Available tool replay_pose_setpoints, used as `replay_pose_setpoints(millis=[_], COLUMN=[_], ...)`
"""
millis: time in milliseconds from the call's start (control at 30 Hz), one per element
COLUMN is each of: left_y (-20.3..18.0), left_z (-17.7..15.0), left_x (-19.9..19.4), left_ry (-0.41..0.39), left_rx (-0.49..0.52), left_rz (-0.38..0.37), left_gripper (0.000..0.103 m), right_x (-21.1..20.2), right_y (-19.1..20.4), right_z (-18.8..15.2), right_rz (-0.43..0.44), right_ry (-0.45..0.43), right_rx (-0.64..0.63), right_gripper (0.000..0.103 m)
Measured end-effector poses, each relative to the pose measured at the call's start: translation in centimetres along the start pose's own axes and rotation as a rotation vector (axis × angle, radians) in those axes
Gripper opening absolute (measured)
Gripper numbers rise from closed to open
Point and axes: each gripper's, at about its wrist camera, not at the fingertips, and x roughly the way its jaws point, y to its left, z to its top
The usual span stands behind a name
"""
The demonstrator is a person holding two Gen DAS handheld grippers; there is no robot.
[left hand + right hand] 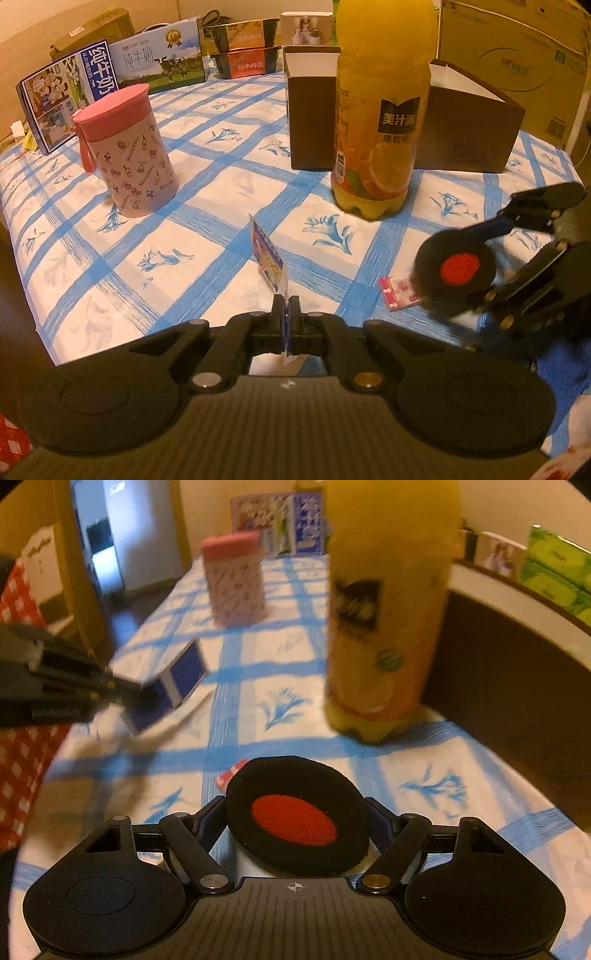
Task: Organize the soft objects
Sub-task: 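Carry the card and the coaster over the brown box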
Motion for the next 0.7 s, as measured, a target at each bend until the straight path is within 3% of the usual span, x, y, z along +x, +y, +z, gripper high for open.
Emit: replay_pose_setpoints(millis=[300,700], left_y=[0.2,2.0], left_z=[2.4,13.5], left_x=[-1.0,-1.3], left_ry=[-0.045,-0.218], left_rx=[0.061,0.122], left_rz=[0.002,-0.054], left_gripper=[0.0,0.0], right_x=[-6.9,-11.8], right_y=[-5.5,-12.9], right_z=[2.5,9.6], right_rz=[-0.005,-0.116], right_ry=[-0.121,-0.269], right_rx=[0.109,0.145], right_gripper=[0.077,0.077])
